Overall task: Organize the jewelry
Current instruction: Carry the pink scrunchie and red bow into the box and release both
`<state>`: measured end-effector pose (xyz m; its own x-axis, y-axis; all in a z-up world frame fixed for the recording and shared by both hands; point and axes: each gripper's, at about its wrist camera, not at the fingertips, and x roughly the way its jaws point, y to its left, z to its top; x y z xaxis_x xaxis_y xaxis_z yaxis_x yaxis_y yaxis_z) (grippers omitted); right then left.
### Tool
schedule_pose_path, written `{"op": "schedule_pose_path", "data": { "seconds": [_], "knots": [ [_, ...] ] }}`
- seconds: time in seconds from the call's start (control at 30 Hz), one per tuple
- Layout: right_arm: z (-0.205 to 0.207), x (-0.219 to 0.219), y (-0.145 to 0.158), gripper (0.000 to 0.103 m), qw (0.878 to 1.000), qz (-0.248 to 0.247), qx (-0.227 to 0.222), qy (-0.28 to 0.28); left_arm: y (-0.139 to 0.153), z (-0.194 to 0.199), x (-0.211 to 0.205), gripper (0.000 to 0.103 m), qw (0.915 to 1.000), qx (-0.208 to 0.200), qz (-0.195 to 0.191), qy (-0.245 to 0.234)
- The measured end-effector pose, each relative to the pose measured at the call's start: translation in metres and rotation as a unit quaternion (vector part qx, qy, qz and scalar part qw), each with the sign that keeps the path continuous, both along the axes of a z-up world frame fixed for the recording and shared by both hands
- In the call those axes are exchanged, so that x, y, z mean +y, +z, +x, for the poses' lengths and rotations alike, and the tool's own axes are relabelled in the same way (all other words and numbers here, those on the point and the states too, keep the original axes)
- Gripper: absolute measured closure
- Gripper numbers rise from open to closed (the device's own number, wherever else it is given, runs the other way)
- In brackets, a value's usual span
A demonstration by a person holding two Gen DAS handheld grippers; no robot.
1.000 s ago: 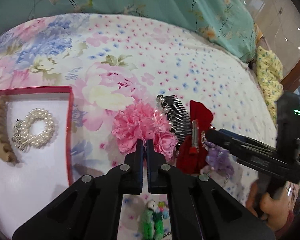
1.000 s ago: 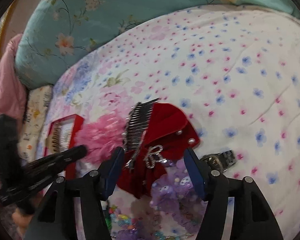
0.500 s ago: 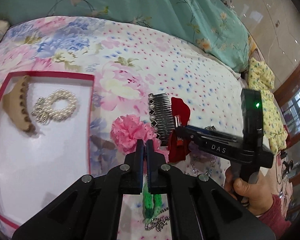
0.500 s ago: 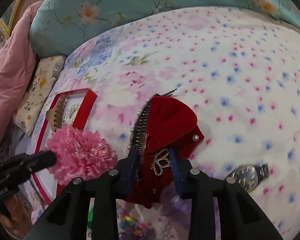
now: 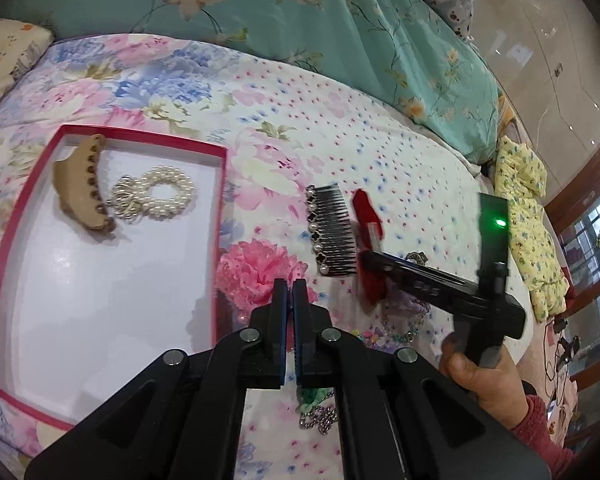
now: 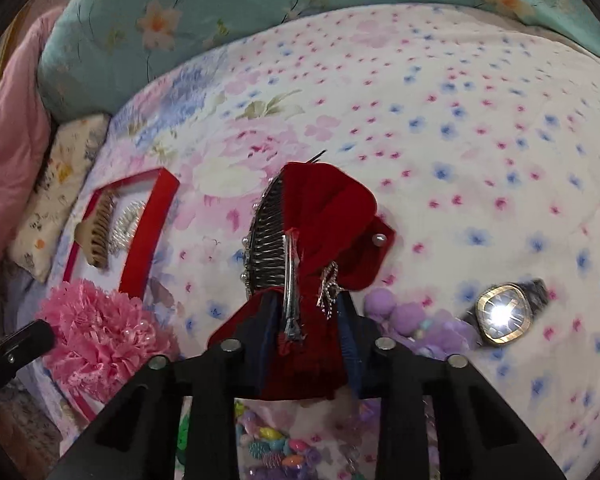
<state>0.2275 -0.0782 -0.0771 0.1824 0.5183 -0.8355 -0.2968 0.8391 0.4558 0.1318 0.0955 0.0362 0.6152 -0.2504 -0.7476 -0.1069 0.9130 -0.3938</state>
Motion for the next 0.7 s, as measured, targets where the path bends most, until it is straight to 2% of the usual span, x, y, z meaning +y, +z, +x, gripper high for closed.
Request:
{"op": "schedule_pose_path", "data": {
  "seconds": [0.23, 0.43, 0.7],
  "knots": [
    [-0.017, -0.012, 0.04, 0.081, 0.999, 0.045, -0.027, -0.009, 0.01, -0.02, 0.017, 0.102, 0.9997, -0.014, 0.0, 0.021],
    [-0.032, 0.018, 0.063, 0.081, 0.996, 0.07, -0.04, 0.029, 0.014, -0.037, 0.039, 0.102, 0.9988, -0.022, 0.001, 0.045],
    [-0.047, 0.07, 0.077, 0.081, 0.992, 0.086, -0.049, 0.08, 0.017, -0.05, 0.074, 0.102, 0.9962, -0.031, 0.009, 0.082]
  ]
}}
